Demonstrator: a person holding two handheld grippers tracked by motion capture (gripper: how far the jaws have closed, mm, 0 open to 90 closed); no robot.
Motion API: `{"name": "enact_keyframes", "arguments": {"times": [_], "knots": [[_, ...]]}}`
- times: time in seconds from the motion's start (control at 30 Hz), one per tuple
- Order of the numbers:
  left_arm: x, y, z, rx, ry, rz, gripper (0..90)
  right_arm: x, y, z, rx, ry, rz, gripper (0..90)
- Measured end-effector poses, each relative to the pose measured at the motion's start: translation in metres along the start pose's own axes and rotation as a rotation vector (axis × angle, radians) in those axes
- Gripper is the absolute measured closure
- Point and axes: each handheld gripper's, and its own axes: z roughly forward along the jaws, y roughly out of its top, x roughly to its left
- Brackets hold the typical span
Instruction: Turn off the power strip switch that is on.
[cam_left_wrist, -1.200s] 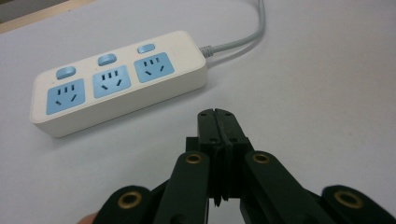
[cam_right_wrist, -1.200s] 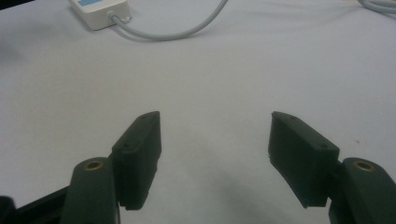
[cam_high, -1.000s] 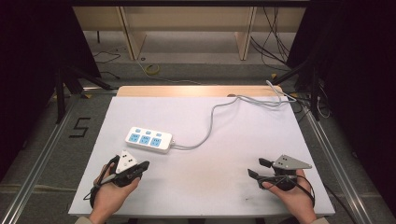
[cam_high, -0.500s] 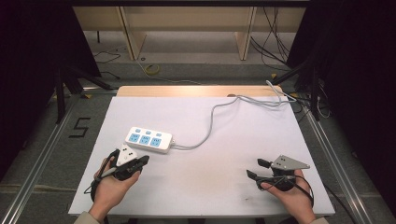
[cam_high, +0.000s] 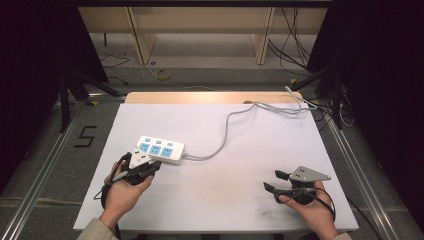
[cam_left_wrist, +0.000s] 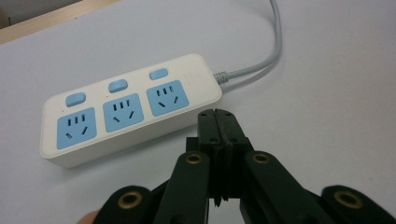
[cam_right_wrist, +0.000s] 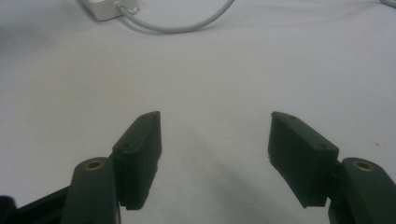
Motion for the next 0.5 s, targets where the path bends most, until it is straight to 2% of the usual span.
{"name": "enact_keyframes", "arguments": {"times": [0.5], "knots": [[0.0015,0.0083,0.0036,0.014,0.01,-0.004,89.6,-0.0003,0.0004,-0.0006,-0.004,-0.001,-0.002,35.9]]}}
